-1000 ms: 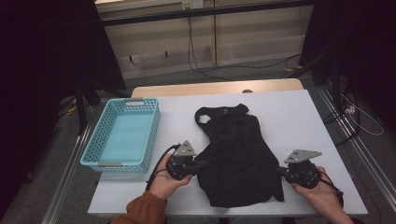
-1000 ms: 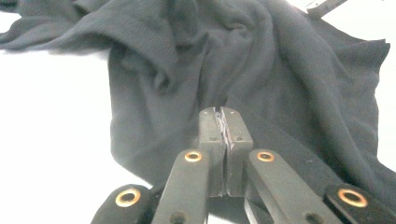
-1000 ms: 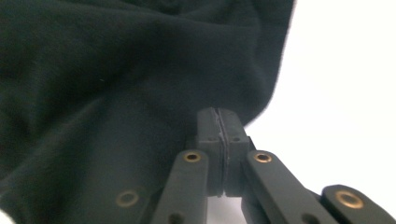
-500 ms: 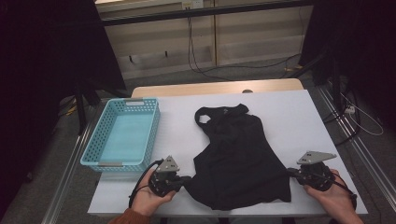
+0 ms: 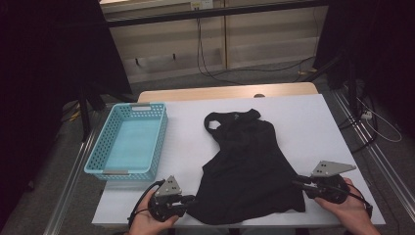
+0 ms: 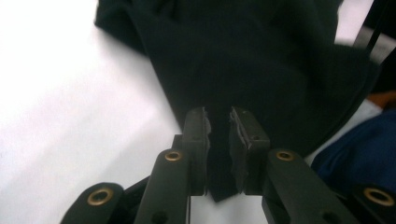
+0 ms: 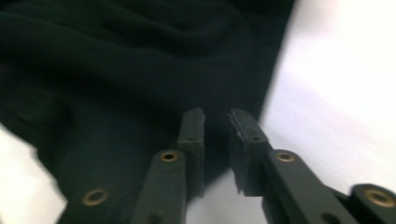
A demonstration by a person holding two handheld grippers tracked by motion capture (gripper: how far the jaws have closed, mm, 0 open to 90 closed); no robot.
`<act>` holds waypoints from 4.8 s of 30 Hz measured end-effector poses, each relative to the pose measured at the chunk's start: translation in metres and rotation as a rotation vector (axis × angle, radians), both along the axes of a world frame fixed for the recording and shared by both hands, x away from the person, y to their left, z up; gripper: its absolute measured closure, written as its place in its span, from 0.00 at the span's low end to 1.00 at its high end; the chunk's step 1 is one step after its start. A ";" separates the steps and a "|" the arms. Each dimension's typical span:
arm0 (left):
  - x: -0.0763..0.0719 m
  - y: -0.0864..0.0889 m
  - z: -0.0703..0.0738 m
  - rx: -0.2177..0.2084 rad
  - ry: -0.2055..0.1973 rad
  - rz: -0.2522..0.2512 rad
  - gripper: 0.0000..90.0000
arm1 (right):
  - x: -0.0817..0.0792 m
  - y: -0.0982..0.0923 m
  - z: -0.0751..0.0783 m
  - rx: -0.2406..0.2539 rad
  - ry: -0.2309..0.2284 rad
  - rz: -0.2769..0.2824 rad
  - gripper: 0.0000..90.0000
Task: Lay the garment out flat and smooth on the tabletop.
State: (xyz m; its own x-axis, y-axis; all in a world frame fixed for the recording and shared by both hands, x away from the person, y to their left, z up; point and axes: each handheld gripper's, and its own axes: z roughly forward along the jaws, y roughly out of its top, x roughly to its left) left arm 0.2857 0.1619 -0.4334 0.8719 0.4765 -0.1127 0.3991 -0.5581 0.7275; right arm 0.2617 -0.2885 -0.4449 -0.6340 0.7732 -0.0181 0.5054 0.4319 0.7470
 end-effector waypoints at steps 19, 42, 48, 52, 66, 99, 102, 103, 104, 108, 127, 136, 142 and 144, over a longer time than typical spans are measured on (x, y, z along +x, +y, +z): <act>0.019 -0.057 -0.017 0.134 -0.054 -0.133 0.63 | 0.002 0.048 -0.004 0.007 0.085 0.218 0.60; 0.016 -0.040 -0.016 0.123 0.024 -0.102 0.99 | 0.001 0.061 -0.009 -0.070 0.110 0.249 1.00; 0.007 -0.025 -0.014 0.144 0.028 -0.058 0.99 | -0.004 0.060 -0.009 -0.073 0.115 0.249 1.00; 0.003 -0.018 -0.013 0.151 0.032 -0.036 0.99 | -0.011 0.060 -0.008 -0.074 0.125 0.245 1.00; -0.005 -0.009 -0.011 0.146 0.051 -0.036 0.99 | -0.036 0.073 -0.008 -0.067 0.141 0.292 1.00; 0.027 -0.056 -0.001 0.091 -0.037 -0.112 0.77 | 0.002 0.062 0.005 0.008 0.033 0.174 0.80; 0.033 -0.074 -0.007 0.134 -0.055 -0.172 0.75 | 0.012 0.072 0.002 -0.002 0.040 0.209 0.80; 0.034 -0.077 -0.010 0.136 -0.057 -0.171 0.73 | 0.015 0.075 0.001 -0.002 0.050 0.223 0.78; 0.035 -0.078 -0.013 0.147 -0.057 -0.165 0.70 | 0.016 0.079 -0.001 -0.004 0.054 0.234 0.77; 0.028 -0.070 -0.016 0.162 -0.078 -0.160 0.61 | 0.013 0.089 -0.005 -0.018 0.073 0.277 0.68; 0.029 -0.059 -0.017 0.122 -0.024 -0.080 0.97 | 0.007 0.096 -0.008 -0.087 0.113 0.283 1.00; 0.020 -0.044 -0.014 0.148 -0.003 -0.106 0.98 | -0.008 0.087 -0.007 -0.080 0.130 0.334 1.00; 0.005 -0.040 -0.015 0.121 0.027 -0.106 0.97 | -0.023 0.086 -0.007 -0.076 0.137 0.351 1.00; -0.001 -0.038 -0.015 0.126 0.030 -0.111 0.97 | -0.029 0.088 -0.007 -0.078 0.138 0.359 1.00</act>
State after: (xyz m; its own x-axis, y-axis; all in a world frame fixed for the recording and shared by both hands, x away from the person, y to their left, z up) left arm 0.2848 0.1243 -0.4479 0.9172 0.3892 -0.0851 0.3503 -0.6858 0.6380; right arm 0.2328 -0.2008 -0.4521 -0.8643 0.5017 0.0364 0.4055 0.6520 0.6406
